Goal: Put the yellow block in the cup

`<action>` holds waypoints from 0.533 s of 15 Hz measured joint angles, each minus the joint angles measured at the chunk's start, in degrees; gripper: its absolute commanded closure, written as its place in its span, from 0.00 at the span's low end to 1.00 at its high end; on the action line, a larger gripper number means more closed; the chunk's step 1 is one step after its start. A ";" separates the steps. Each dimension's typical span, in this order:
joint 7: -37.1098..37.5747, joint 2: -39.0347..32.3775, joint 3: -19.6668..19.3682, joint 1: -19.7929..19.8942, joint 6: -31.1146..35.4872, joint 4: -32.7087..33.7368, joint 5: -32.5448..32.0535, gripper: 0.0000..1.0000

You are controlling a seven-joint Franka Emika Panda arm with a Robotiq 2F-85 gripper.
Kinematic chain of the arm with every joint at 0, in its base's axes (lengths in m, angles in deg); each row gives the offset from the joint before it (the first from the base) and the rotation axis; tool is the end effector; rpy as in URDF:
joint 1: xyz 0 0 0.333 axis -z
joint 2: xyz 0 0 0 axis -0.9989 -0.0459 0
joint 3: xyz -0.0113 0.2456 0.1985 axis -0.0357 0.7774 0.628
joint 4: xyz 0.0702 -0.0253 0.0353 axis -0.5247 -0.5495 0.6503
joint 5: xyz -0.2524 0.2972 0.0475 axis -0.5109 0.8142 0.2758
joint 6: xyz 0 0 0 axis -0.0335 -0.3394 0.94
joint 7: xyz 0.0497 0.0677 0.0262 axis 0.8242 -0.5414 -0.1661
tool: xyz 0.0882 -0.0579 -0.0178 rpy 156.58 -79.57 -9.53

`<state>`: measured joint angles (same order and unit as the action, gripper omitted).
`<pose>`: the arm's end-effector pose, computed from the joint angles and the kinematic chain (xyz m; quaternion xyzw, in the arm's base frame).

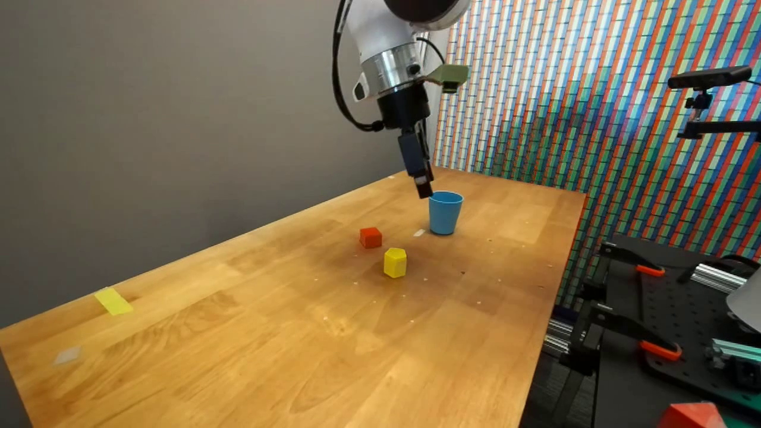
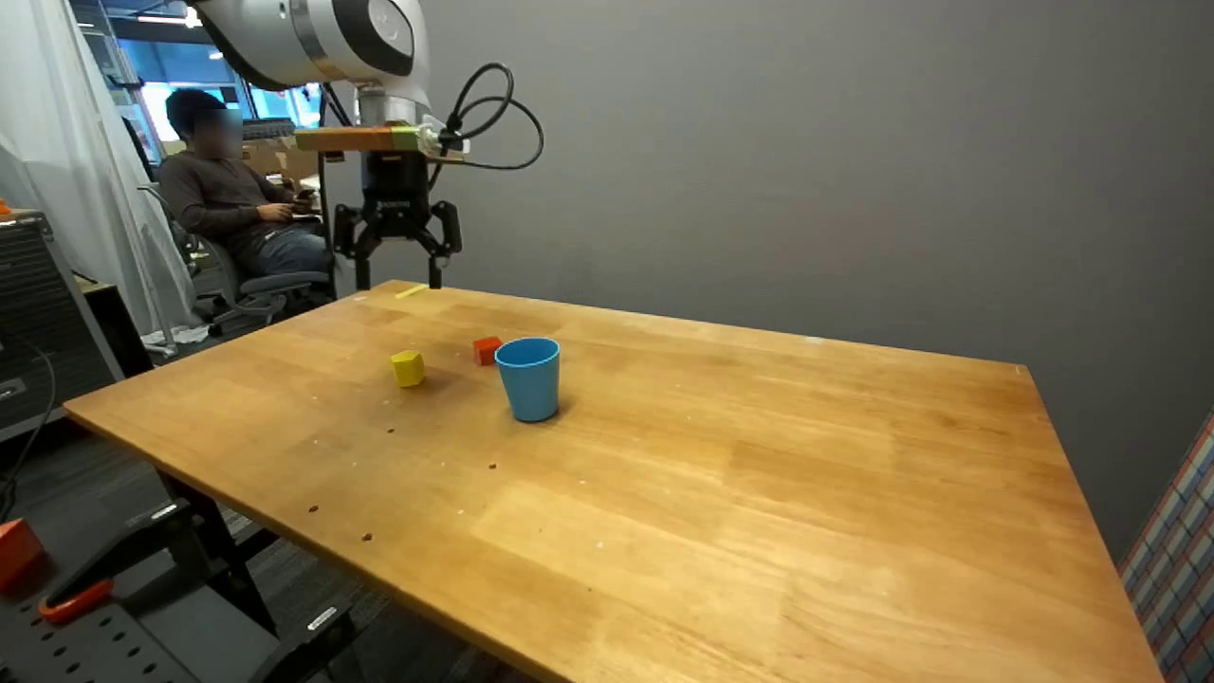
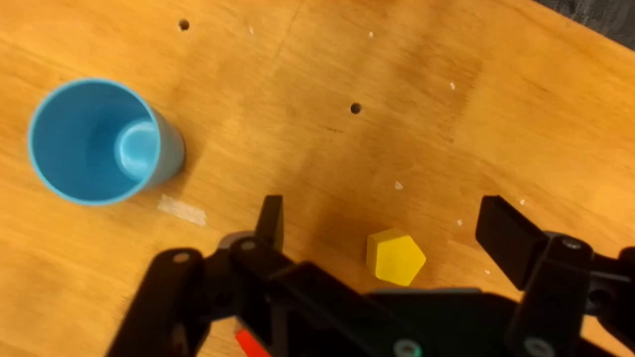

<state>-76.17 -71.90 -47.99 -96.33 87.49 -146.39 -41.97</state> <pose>0.5491 0.1645 0.2704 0.9528 0.2478 -0.1719 0.0360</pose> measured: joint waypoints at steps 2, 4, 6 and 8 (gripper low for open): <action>-1.93 -6.67 0.51 -0.40 0.26 6.18 0.41 0.00; -3.95 -13.00 0.79 -0.40 0.28 12.20 1.66 0.00; -5.88 -18.13 0.91 -0.24 -0.28 17.10 3.91 0.00; -6.69 -22.22 1.10 -0.08 -1.31 20.77 5.89 0.00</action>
<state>-82.86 -94.12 -46.89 -96.41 86.18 -125.62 -36.09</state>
